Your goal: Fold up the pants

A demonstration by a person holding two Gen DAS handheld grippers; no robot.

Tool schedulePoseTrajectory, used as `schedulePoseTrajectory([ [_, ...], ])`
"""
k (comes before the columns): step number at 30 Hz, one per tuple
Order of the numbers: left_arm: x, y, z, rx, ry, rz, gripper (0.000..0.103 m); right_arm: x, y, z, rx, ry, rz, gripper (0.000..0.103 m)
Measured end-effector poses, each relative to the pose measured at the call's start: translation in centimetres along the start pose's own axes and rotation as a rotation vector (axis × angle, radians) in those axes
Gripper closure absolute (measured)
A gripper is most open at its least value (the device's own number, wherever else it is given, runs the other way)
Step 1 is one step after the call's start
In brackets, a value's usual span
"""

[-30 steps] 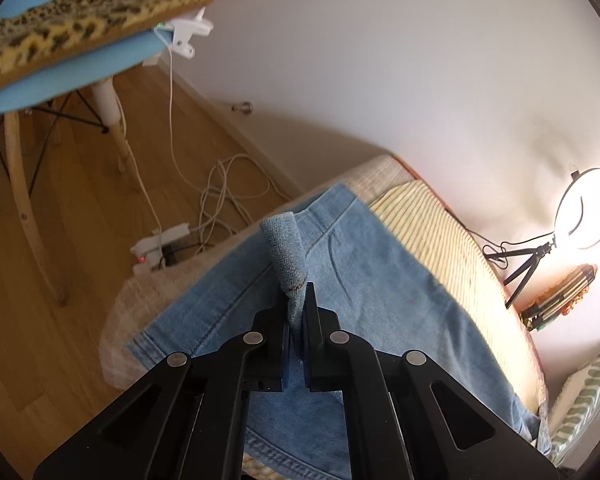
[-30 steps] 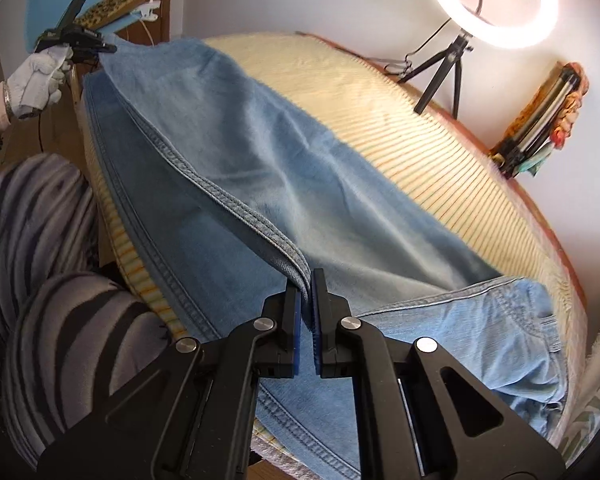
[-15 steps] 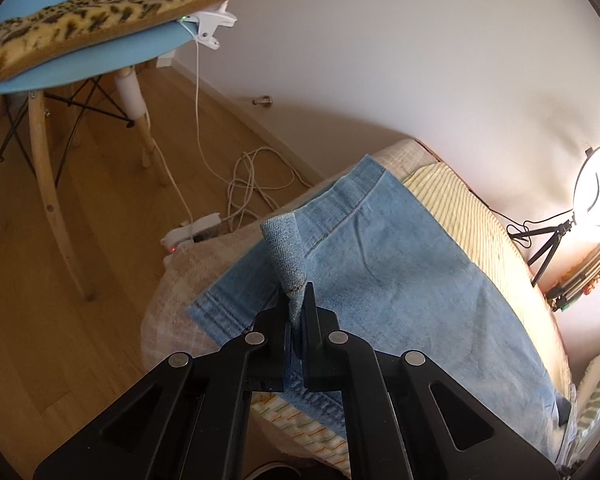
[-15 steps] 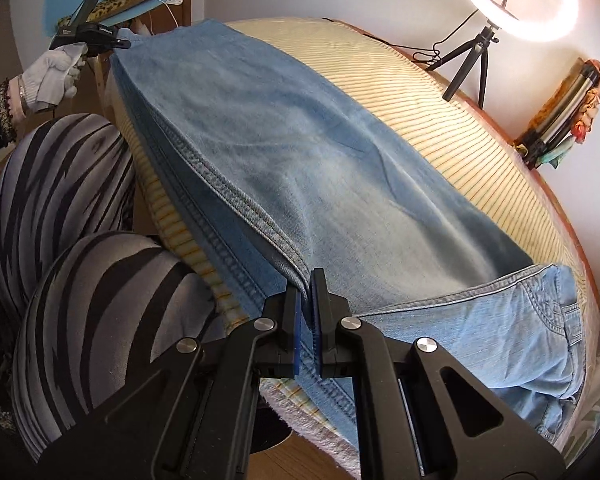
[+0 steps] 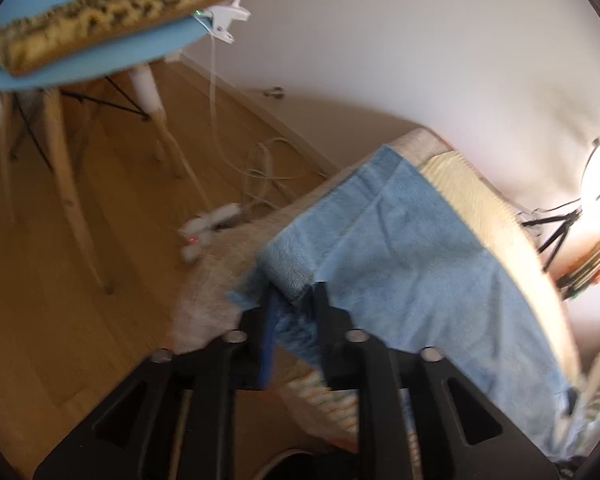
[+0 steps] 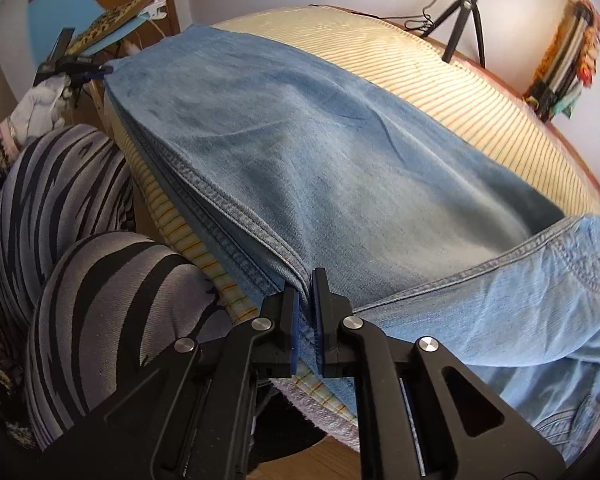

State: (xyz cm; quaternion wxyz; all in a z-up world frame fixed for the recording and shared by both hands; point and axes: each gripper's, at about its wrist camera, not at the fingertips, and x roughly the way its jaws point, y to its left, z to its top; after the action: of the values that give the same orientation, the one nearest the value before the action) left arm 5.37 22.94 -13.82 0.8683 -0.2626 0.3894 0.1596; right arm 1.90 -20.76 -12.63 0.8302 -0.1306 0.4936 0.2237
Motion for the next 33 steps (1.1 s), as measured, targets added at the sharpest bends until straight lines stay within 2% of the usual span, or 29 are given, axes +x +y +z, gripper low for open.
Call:
schedulePoseTrajectory([
  [5, -2.3, 0.2, 0.5, 0.004, -0.032, 0.015, 0.076, -0.6, -0.8, -0.2, 0.076, -0.026, 0.043, 0.09],
  [7, -3.7, -0.9, 1.0, 0.035, -0.06, -0.003, 0.076, -1.3, -1.0, -0.4, 0.103, -0.045, 0.056, 0.084],
  [9, -4.8, -2.9, 1.5, 0.091, -0.075, -0.039, 0.076, -2.2, -1.3, -0.9, 0.126, -0.074, 0.068, 0.068],
  [11, -5.7, -5.6, 1.9, 0.151, -0.084, -0.081, 0.076, -3.5, -1.5, -1.7, 0.163, -0.112, 0.068, 0.06],
  [12, -5.9, -6.6, 2.1, 0.168, -0.083, -0.105, 0.076, -4.0, -1.8, -2.0, 0.185, -0.123, 0.072, 0.06],
  [14, -6.2, -9.6, 2.3, 0.218, -0.055, -0.182, 0.076, -4.9, -2.4, -2.7, 0.227, -0.148, 0.057, 0.06],
  [17, -6.3, -15.4, 1.7, 0.326, -0.015, -0.293, 0.069, -6.5, -3.7, -3.9, 0.307, -0.179, 0.01, 0.06],
  [22, -5.6, -25.3, -0.5, 0.462, 0.072, -0.457, 0.068, -8.3, -6.6, -6.5, 0.492, -0.184, -0.141, 0.057],
  [24, -5.4, -29.4, -2.2, 0.546, 0.114, -0.51, 0.066, -8.8, -8.0, -7.9, 0.576, -0.192, -0.179, 0.048],
  [25, -5.3, -31.6, -3.2, 0.592, 0.14, -0.529, 0.064, -9.0, -8.7, -8.5, 0.61, -0.196, -0.185, 0.047],
  [29, -4.7, -39.7, -7.8, 0.755, 0.289, -0.632, 0.063, -9.8, -10.5, -10.9, 0.709, -0.196, -0.245, 0.047],
  [33, -4.9, -47.2, -12.4, 0.879, 0.385, -0.706, 0.062, -10.6, -11.8, -12.7, 0.767, -0.19, -0.308, 0.047],
])
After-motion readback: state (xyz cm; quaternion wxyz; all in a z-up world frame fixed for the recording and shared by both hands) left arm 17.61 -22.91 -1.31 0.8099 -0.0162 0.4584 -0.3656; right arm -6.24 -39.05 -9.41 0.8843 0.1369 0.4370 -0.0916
